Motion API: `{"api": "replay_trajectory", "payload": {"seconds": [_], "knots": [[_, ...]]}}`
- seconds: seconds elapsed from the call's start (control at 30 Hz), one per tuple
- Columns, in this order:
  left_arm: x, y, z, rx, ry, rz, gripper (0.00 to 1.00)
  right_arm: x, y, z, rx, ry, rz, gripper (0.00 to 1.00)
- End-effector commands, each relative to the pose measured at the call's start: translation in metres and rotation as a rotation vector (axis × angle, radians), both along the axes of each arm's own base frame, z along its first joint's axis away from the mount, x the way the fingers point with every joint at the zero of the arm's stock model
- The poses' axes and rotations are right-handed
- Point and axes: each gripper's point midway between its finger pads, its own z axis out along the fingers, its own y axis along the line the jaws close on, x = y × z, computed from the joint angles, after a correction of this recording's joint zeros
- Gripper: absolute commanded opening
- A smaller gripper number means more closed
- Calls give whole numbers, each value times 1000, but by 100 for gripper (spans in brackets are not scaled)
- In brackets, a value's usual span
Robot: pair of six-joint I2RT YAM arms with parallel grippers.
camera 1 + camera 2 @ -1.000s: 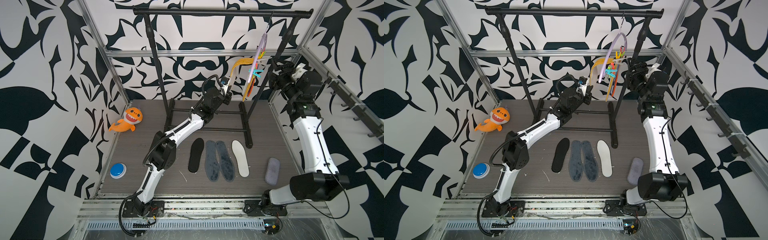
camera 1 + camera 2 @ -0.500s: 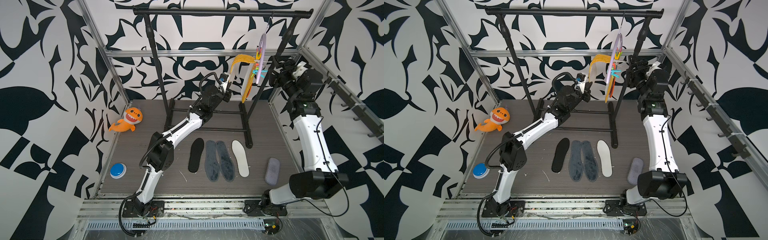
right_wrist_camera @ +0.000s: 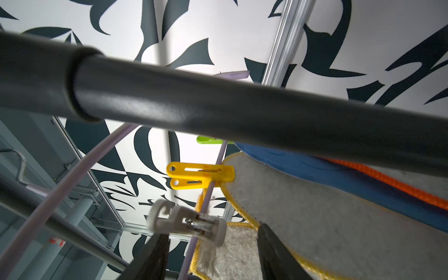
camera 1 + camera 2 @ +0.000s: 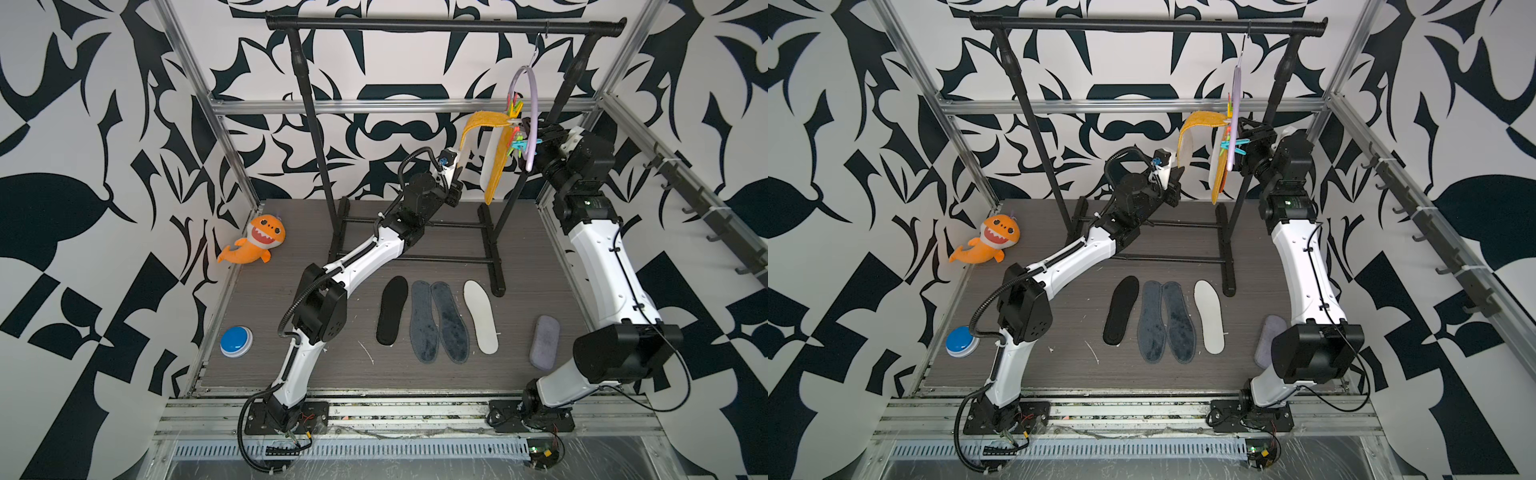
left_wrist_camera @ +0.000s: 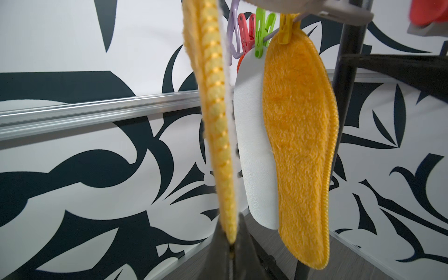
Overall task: Take the shoe insoles off the hanger
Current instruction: Open the clamp at the hanger.
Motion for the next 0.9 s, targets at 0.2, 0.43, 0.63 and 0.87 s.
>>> {"api": "replay_trajectory", "payload": {"seconds": [0.2, 0.43, 0.63, 0.87], "knots": [[-11, 18, 43, -63, -67, -2, 0, -5, -4, 42, 17, -122, -35, 50], [-7, 21, 41, -67, -55, 1, 0, -2, -5, 45, 29, -133, -43, 53], [-5, 25, 39, -70, -45, 4, 0, 4, -3, 50, 46, -150, -27, 42], [-5, 25, 40, -70, -45, -1, 0, 6, -1, 56, 53, -165, -13, 36]]}}
